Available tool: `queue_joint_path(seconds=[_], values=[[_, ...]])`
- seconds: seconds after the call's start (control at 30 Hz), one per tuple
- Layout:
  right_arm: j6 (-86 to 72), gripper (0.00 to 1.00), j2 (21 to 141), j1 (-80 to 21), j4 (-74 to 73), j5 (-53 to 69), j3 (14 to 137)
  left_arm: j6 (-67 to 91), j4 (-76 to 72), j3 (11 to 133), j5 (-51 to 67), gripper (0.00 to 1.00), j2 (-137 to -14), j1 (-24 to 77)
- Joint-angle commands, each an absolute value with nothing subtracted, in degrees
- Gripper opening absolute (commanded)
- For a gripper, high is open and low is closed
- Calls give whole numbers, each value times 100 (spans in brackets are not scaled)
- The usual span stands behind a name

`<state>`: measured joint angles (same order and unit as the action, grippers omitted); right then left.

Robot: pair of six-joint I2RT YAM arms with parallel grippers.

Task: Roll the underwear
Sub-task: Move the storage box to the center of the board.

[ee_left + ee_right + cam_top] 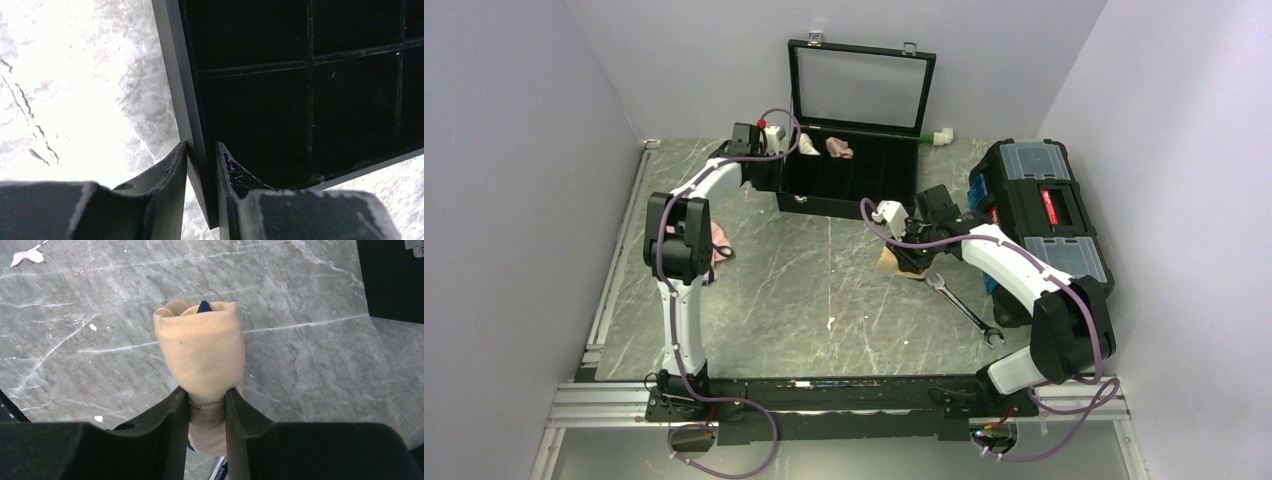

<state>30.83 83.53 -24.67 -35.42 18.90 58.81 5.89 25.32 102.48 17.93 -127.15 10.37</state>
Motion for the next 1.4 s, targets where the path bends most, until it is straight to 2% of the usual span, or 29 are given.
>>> queue_joint_path(seconds=[0.0, 0.13, 0.23, 0.63, 0.93, 1.2, 1.37], values=[[3059, 0, 8151, -2398, -3337, 1910, 5867, 511, 2702, 9625, 1831, 18, -12269, 1107], [3054, 0, 8154, -2366, -3358, 1956, 5862, 370, 2732, 9263, 1846, 5, -12116, 1125], [3042, 0, 8132, -2348, -3358, 1979, 5860, 273, 2713, 8900, 1825, 0, -11902, 1118], [2920, 0, 7961, -2329, -3269, 1926, 5902, 103, 2723, 7372, 2062, 0, -11021, 1162], [2587, 0, 8422, -2339, -3293, 1561, 6714, 330, 2760, 6076, 2181, 0, -10365, 1299], [2463, 0, 8888, -2334, -3291, 1291, 7321, 488, 2574, 5507, 2307, 0, -9635, 1437], [2450, 0, 9122, -2346, -3331, 1267, 7501, 642, 2487, 5360, 2590, 15, -9510, 1502]])
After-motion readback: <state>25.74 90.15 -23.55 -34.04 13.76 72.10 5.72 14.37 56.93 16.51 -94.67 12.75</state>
